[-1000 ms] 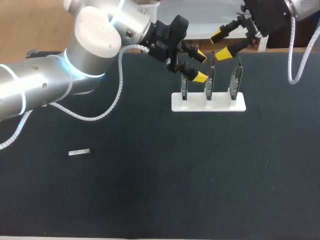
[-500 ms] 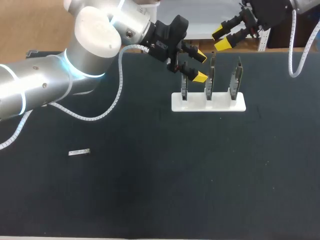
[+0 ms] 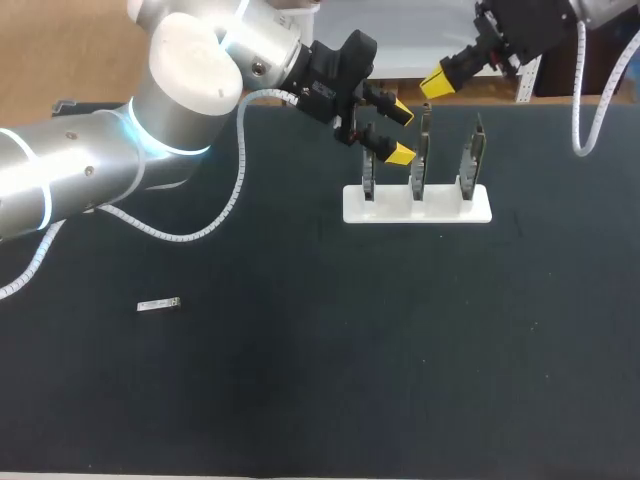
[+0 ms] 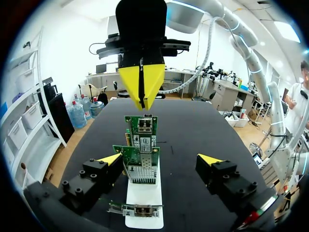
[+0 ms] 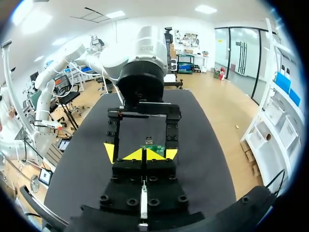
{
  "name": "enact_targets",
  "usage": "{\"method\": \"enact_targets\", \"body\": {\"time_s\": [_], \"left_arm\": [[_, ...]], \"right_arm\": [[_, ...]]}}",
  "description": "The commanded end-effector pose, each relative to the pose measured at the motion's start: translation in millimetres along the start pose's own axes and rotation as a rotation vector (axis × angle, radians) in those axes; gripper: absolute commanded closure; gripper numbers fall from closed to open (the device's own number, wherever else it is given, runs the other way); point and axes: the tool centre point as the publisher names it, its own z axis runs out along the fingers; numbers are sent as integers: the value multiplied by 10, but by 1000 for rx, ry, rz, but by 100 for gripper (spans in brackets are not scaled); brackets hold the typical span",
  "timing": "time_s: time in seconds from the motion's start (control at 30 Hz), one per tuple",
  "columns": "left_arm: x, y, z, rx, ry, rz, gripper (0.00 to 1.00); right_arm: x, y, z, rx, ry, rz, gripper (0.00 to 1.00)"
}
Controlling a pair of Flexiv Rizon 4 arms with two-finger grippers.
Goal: Pick up the optical module with the left hand, and insert it into the network port with the right hand.
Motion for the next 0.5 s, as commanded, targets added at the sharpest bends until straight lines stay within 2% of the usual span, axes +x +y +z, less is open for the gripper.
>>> {"method": "enact_targets", "body": {"time_s": [0.03, 0.5], "left_arm": [[-2, -16, 1, -5, 2, -1, 0], [-2, -16, 1, -5, 2, -1, 0]], "right_arm": [[21, -44, 26, -13, -4, 8, 100], [89, -64, 82, -19, 3, 33, 100]]}}
